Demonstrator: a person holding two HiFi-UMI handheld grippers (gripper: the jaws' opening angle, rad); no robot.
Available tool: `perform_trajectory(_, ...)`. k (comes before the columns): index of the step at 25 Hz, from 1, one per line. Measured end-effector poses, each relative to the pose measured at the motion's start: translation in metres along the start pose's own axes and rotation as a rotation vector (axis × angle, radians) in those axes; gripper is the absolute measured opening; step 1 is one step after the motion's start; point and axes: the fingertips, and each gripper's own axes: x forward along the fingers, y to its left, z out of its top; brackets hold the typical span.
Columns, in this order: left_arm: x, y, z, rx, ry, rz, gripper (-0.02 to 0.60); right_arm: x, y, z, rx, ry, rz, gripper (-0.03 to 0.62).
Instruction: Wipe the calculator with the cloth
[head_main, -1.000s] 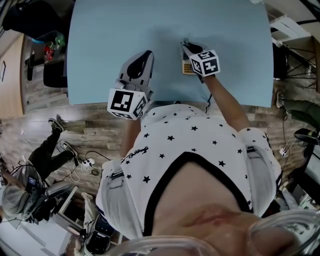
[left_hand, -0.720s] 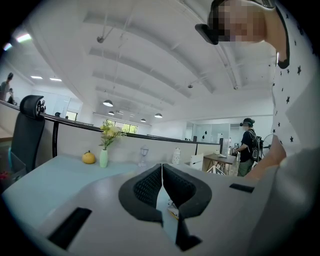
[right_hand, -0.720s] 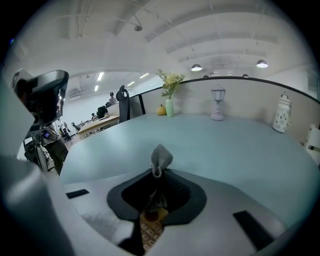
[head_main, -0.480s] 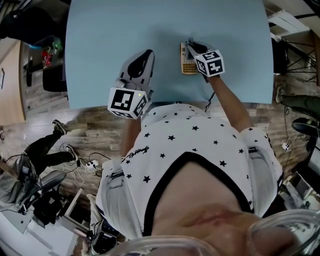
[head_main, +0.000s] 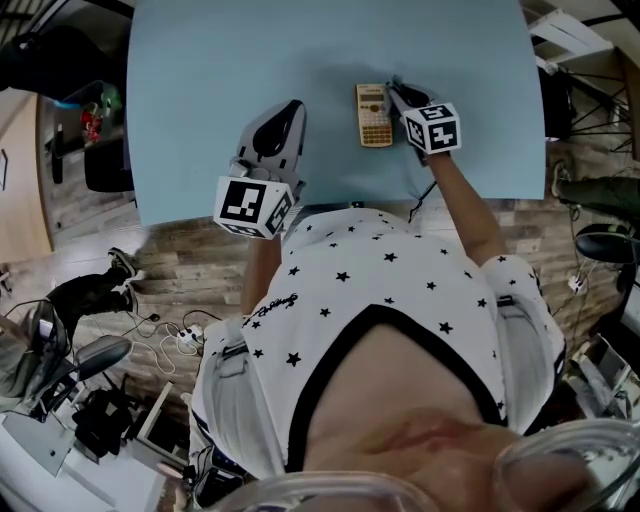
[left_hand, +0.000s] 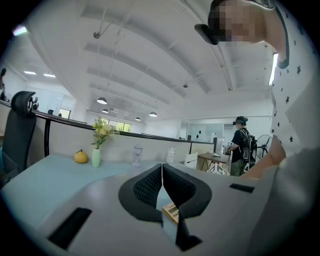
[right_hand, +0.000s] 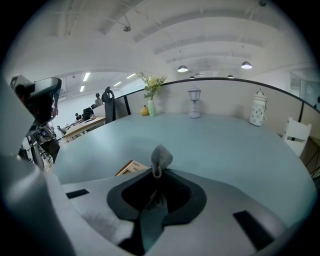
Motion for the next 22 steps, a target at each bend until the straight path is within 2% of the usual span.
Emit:
perform_trajectory(8,-0.003,0.001,0.000,-0.001,-0.003,0.003,0.031,-0.003,0.005,0.006,0.009,-0.020,-0.002,0.048)
perform_trajectory(12,-0.005,0.000,0.000,0.000,-0.004,0.006,0.031,-0.005,0.033,0.019,0.003,-0.061,0.062,0.048)
perform_trajectory(17,-0.008,-0.003,0.000,0.002,-0.005,0.009,0.031,-0.001,0.078,0.022,-0.045,-0.064,0.164,0.048)
perform_trajectory(22,-0.013,-0.005,0.000,0.004,-0.006,0.018,0.031,0.007,0.100,0.011,-0.089,-0.030,0.196,0.048)
